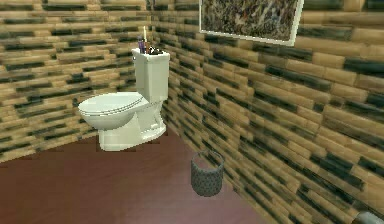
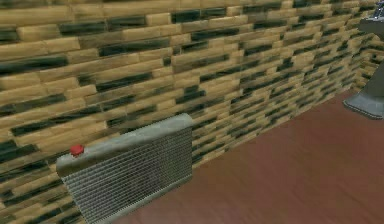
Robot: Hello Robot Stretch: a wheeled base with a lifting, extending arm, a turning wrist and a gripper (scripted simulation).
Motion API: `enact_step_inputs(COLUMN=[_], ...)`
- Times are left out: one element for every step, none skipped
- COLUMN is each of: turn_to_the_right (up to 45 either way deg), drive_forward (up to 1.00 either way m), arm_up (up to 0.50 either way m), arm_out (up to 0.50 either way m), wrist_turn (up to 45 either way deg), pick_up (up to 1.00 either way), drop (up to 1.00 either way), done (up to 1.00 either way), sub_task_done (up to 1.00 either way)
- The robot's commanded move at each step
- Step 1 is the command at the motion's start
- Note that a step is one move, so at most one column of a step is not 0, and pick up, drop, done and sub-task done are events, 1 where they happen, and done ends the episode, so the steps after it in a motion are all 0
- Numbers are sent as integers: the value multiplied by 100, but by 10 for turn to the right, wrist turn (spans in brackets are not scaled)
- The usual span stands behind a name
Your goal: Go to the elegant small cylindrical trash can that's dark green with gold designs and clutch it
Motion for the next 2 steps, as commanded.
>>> enact_step_inputs(turn_to_the_right=[60, 0], drive_forward=[0, 45], arm_up=[0, 0], arm_out=[0, 0], wrist_turn=[0, 0], pick_up=[0, 0], drop=[0, 0], done=[0, 0], sub_task_done=[0, 0])
